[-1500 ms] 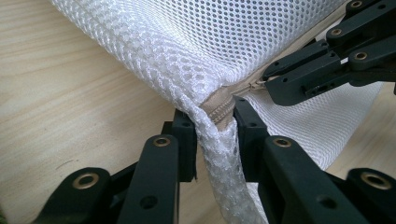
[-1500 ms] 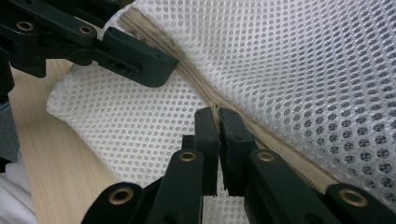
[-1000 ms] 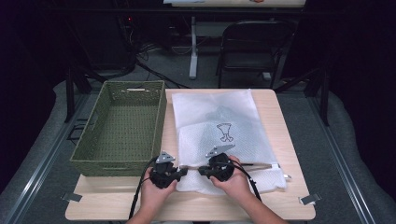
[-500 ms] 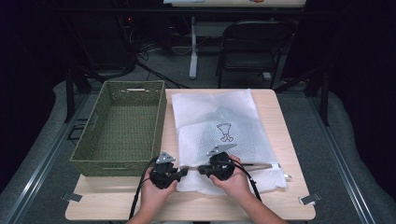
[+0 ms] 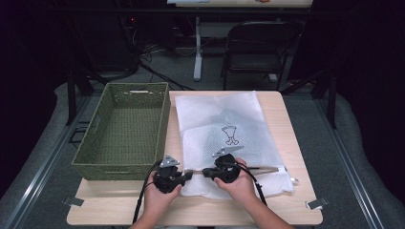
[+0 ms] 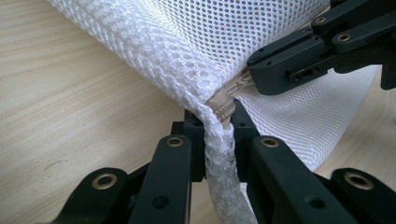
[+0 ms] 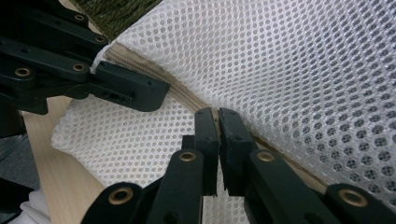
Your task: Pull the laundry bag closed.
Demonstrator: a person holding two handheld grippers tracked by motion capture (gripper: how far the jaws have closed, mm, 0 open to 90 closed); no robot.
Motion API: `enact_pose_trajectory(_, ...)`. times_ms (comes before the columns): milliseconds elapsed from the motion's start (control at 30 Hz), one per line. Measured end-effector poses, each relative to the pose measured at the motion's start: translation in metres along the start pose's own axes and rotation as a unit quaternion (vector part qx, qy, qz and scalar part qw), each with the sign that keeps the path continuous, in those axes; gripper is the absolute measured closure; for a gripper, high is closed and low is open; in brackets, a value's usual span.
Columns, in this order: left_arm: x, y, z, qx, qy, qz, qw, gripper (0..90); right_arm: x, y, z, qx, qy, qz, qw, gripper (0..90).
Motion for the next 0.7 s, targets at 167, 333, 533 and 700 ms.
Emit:
enact_pose_trajectory(167, -0.0008, -0.0005, 0.0004, 0.0, -0.002, 0.001, 1.0, 82.5, -0.0003, -0.0014, 0.0006, 0.011, 0.0, 0.002, 0.9999, 87.0)
enact_pose_trajectory(333, -0.0024, -0.0013, 0.0004, -0.001, -0.001, 0.0, 1.0, 82.5, -0.0024, -0.0034, 0.0004, 0.032, -0.006, 0.007, 0.9994, 87.0)
enact_pose_trajectory(533, -0.0027, -0.0014, -0.0004, -0.003, -0.001, -0.001, 1.0, 82.6, -0.0048, -0.0054, -0.0003, 0.046, -0.008, 0.018, 0.9987, 87.0)
enact_pose_trajectory(700, -0.0026, -0.0013, -0.0007, -0.004, 0.0, 0.0, 1.0, 82.6, -0.0062, -0.0052, 0.0001, 0.05, -0.004, 0.027, 0.9984, 87.0)
Point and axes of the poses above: each handheld gripper's, and its own axes: x roughly forward along the jaws, y roughly out of its underside, z roughly to its left, the point moved 3 cm from there along x, roughly forward along the jaws, and after that the axes turned 4 degrees about z, right-handed, at the moved point
